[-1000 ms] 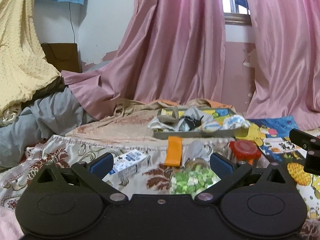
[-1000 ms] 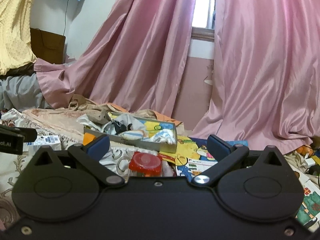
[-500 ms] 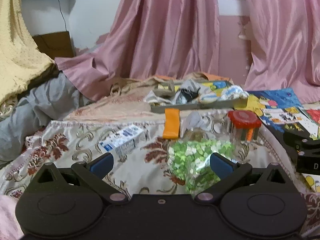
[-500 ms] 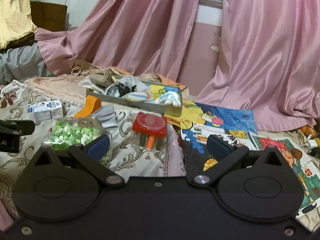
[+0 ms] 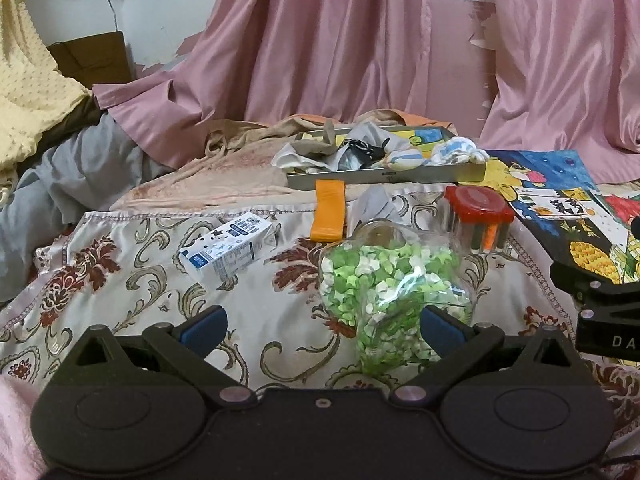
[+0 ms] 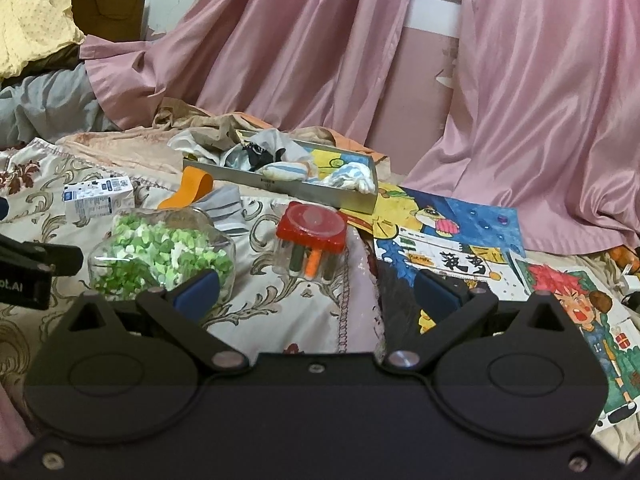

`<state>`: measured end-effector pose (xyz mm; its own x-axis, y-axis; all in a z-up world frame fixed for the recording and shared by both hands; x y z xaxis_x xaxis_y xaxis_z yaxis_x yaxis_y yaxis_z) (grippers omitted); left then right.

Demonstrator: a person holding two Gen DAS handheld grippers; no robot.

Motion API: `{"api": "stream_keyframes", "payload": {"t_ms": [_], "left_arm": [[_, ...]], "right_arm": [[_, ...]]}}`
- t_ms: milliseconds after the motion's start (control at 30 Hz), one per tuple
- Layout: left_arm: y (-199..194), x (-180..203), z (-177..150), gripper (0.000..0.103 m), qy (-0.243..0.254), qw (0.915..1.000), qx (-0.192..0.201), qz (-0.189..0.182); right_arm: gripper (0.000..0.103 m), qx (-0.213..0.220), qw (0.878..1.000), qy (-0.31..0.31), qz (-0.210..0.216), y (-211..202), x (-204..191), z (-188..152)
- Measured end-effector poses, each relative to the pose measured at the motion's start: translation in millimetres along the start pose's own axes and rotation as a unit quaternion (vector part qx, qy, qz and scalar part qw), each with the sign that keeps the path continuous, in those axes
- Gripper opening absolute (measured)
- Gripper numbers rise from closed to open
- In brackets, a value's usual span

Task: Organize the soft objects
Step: 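Move both open grippers back over the pile toward the orange rubber band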

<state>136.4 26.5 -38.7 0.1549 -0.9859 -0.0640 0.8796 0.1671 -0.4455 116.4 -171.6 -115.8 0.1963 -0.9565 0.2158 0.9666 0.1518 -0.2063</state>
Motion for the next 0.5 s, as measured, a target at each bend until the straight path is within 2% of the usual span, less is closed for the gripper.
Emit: {"api": "stream_keyframes", "payload": {"t_ms": [500], "left_arm": [[1.4, -10.5, 6.6, 0.102, -0.027, 0.9995, 0.003, 0.015]], "right_arm": [[0.102, -0.001, 0.999, -0.005, 0.034, 7.5, -7.6, 2.4]]}}
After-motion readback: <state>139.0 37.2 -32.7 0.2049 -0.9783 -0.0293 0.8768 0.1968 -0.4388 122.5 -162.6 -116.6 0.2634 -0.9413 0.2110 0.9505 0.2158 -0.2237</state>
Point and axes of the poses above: each gripper's, at about its wrist camera, not at the fingertips, and y roughly the way its jaws point, x to its right, z to its top, the point moved 7 cm from there along y, roughly the way its jaws point, and after that the axes turned 7 degrees about x, right-handed, at the moved point
